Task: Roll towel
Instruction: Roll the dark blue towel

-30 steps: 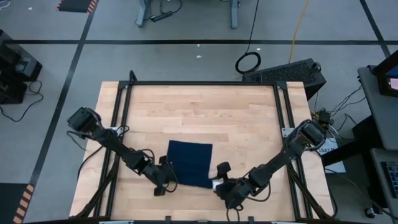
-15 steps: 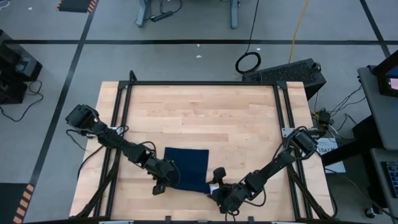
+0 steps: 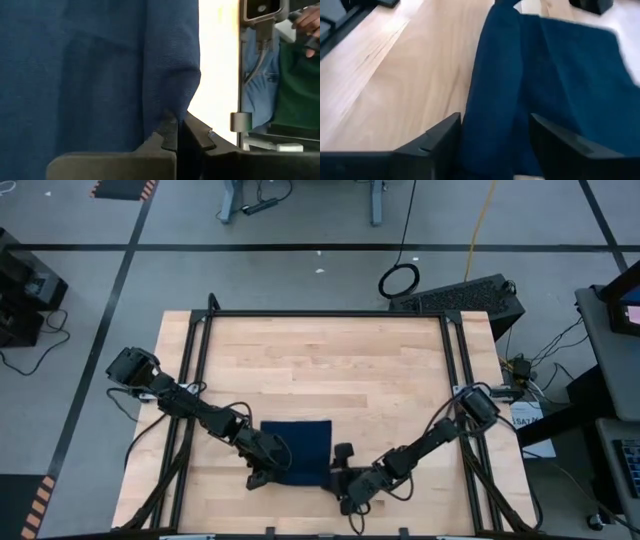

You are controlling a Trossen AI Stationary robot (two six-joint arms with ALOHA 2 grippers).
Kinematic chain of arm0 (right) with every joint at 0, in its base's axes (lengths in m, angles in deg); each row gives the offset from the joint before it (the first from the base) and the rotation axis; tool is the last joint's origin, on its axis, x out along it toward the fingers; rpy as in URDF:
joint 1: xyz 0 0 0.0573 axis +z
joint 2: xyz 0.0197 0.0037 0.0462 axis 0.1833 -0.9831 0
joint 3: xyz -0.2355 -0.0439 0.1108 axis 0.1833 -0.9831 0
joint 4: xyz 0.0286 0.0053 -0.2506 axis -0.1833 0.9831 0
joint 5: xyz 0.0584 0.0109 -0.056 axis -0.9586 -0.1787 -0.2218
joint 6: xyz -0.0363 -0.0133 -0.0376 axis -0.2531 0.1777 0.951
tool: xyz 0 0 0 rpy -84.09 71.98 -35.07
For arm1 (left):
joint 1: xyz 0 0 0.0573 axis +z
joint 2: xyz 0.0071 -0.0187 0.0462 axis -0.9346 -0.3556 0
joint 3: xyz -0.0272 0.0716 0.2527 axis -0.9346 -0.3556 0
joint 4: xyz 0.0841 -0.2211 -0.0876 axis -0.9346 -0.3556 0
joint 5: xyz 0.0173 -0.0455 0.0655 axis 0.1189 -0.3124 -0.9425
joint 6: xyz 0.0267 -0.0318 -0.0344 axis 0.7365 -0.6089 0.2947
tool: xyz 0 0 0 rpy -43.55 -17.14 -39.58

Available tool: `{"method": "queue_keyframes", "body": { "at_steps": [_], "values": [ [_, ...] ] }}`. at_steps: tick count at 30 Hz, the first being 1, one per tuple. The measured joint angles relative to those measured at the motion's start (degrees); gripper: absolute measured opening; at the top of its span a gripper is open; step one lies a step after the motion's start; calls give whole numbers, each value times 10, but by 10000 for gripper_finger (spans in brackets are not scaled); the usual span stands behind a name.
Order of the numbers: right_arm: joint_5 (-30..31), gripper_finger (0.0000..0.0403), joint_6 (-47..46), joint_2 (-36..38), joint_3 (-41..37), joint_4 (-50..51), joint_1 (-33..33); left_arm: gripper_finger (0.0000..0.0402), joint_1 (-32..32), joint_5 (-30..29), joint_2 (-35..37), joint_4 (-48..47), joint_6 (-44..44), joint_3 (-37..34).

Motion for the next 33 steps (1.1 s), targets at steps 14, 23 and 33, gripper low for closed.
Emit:
{"method": "queue_keyframes", "body": {
  "at_steps": [14, 23, 33],
  "values": [
    [-182, 17, -113, 1, 1, 12, -56, 43, -23, -42, 0, -20, 41, -7],
    [-248, 28, -205, 1, 1, 12, -71, 155, -41, -28, 7, -28, 26, -7],
    [-279, 20, -301, 2, 1, 22, -76, 225, -84, -155, 80, -49, 78, -6]
  ]
}}
